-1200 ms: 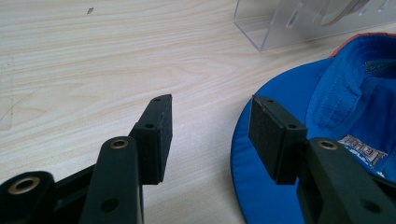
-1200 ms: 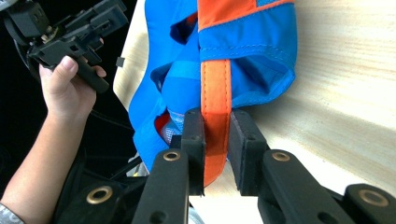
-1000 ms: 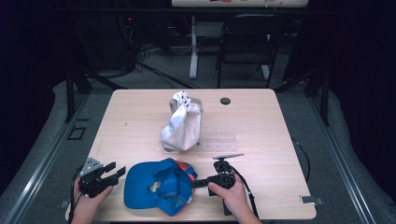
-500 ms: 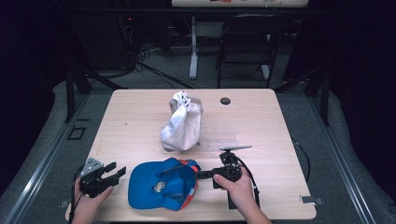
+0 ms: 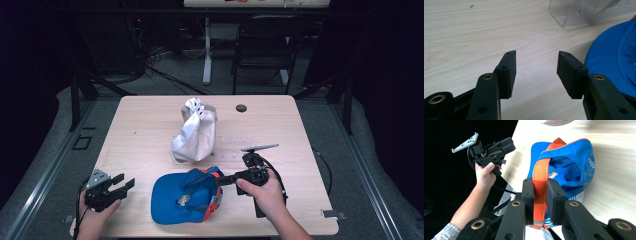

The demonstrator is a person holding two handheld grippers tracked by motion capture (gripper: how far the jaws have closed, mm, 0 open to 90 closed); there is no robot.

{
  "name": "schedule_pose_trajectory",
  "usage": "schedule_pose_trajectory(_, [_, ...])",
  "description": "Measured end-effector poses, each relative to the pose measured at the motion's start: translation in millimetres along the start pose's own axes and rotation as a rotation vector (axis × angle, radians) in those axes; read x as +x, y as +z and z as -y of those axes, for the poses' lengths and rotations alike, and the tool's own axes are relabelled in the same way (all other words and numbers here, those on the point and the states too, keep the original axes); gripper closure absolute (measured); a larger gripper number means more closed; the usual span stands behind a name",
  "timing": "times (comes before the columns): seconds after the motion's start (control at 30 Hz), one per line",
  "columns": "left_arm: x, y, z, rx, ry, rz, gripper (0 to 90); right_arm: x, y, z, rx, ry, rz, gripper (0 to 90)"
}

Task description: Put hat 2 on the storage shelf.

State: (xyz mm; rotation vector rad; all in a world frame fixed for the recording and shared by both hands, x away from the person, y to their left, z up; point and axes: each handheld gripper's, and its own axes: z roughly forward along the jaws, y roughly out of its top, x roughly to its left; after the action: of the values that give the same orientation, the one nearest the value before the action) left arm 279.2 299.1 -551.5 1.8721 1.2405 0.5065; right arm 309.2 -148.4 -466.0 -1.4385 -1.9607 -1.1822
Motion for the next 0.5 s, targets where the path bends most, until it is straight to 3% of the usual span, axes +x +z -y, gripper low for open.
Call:
schedule_pose_trajectory(0.3, [-1.3, 0.5, -0.4, -0.001, -0.002, -0.002, 50.3, -7.8, -42.5, 1.8, -0.01, 0.071, 0.018, 78.0])
schedule_pose_trajectory(0.5, [-1.8, 1.9, -0.1, 0.0, -0.001, 0.0, 50.3, -8.5, -63.8, -1.0, -0.033, 0.121, -0.05, 78.0])
